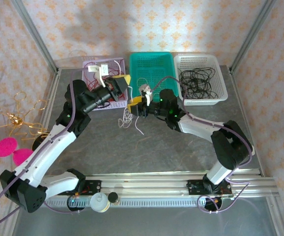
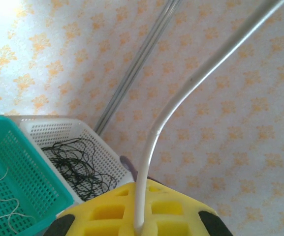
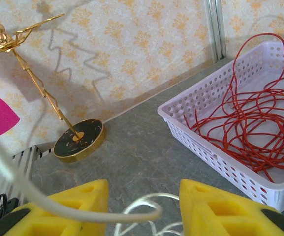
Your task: Untangle the cables
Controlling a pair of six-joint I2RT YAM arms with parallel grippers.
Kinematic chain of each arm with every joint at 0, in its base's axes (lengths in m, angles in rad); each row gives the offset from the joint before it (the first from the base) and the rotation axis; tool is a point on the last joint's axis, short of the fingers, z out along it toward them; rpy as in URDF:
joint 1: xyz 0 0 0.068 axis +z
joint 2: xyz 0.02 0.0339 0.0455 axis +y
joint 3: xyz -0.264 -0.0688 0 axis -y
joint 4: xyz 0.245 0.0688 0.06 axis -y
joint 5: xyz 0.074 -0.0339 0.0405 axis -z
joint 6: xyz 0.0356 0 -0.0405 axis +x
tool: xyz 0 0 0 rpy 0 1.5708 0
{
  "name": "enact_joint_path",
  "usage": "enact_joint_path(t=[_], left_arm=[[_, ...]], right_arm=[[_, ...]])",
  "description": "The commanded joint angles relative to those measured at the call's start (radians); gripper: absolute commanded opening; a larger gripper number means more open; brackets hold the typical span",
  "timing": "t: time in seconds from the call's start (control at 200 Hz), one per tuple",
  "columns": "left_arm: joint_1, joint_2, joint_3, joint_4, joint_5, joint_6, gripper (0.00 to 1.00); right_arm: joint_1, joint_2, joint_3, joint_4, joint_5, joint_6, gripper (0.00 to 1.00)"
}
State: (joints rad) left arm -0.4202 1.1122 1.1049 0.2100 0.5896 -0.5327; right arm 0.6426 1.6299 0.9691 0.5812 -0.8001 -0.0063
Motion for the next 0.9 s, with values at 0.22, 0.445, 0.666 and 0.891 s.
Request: enact_joint_path(t=[0.22, 0.445, 0.666, 0.891], left_arm=[[-0.014, -0.025, 0.048, -0.049, 0.007, -0.045, 0.0], [-0.025, -0.01, 0.082, -0.007, 0.006, -0.048, 0.0], [-0.034, -0.008, 0.165, -0.001, -0.006, -0.08, 0.0], [-0.035, -0.006, 0.257, -0.017, -0.019, -0.069, 0.0]], right_arm=[[0.026, 0.038, 0.143, 0.032, -0.051, 0.009, 0.43], [0.055, 0.1, 0.156, 0.045, -0.063, 0.041, 0.4], [0.058, 0.184, 0.143, 0.011, -0.09, 0.022, 0.38], [0.072, 0.223, 0.125, -0.103, -0.075, -0.067, 0.35]])
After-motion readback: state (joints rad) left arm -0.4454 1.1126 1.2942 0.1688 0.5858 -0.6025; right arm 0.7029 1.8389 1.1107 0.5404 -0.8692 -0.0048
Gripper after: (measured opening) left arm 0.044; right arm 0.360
